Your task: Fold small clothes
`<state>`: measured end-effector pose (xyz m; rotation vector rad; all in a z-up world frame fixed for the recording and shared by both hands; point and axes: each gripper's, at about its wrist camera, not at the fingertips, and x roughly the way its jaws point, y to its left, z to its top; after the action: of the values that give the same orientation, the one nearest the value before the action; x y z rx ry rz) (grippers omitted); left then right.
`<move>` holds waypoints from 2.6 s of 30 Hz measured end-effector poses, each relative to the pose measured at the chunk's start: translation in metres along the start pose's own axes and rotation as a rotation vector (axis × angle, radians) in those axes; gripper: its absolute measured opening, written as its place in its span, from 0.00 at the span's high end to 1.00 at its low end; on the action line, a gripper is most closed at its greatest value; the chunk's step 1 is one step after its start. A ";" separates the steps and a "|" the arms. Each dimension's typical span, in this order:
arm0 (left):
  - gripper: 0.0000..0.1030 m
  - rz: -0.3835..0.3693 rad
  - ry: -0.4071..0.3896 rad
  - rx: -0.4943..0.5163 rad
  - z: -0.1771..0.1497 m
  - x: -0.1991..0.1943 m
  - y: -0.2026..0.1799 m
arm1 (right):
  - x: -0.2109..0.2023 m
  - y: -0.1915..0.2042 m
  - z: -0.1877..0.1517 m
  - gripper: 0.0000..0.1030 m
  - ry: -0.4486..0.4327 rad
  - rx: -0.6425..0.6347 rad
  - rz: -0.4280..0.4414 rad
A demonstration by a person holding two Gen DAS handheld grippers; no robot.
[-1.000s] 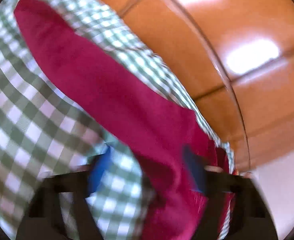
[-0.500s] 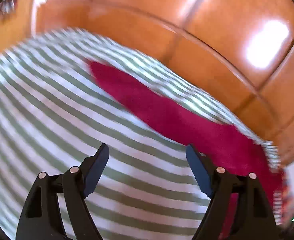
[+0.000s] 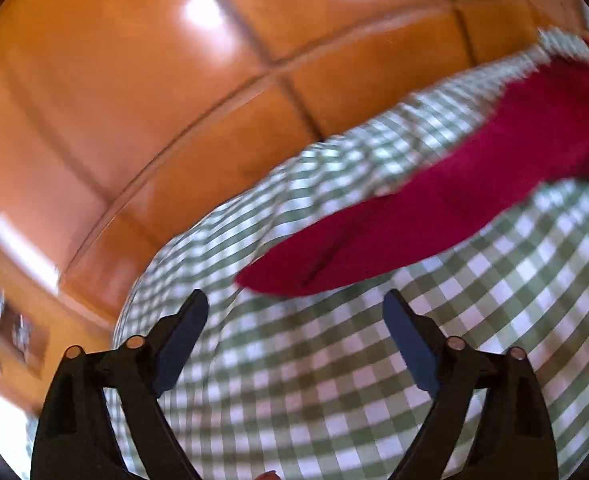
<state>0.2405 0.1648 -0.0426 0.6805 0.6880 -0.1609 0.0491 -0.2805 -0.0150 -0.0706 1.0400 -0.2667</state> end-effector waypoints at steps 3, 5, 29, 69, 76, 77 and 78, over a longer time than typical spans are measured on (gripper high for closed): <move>0.23 -0.094 0.050 0.088 0.008 0.026 -0.008 | 0.003 0.016 0.005 0.55 0.016 -0.034 0.001; 0.24 -0.132 0.086 0.153 0.009 0.038 -0.014 | 0.003 0.024 0.007 0.55 0.024 -0.042 0.002; 0.93 -0.715 0.205 -0.247 0.049 -0.048 0.106 | 0.075 0.133 0.094 0.55 -0.051 -0.152 0.244; 0.95 -0.422 0.181 -1.072 -0.111 0.001 0.096 | 0.115 0.305 0.215 0.92 -0.114 -0.552 0.269; 0.95 -0.329 0.279 -1.023 -0.111 -0.003 0.092 | 0.132 0.329 0.232 0.98 -0.107 -0.478 0.209; 0.95 -0.300 0.304 -1.014 -0.110 0.002 0.092 | 0.132 0.331 0.228 0.97 -0.126 -0.485 0.192; 0.94 -0.268 0.341 -1.013 -0.110 0.011 0.093 | 0.130 0.332 0.227 0.96 -0.137 -0.480 0.193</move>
<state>0.2233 0.3064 -0.0634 -0.3707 1.0612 0.0711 0.3676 -0.0082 -0.0707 -0.4134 0.9484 0.1657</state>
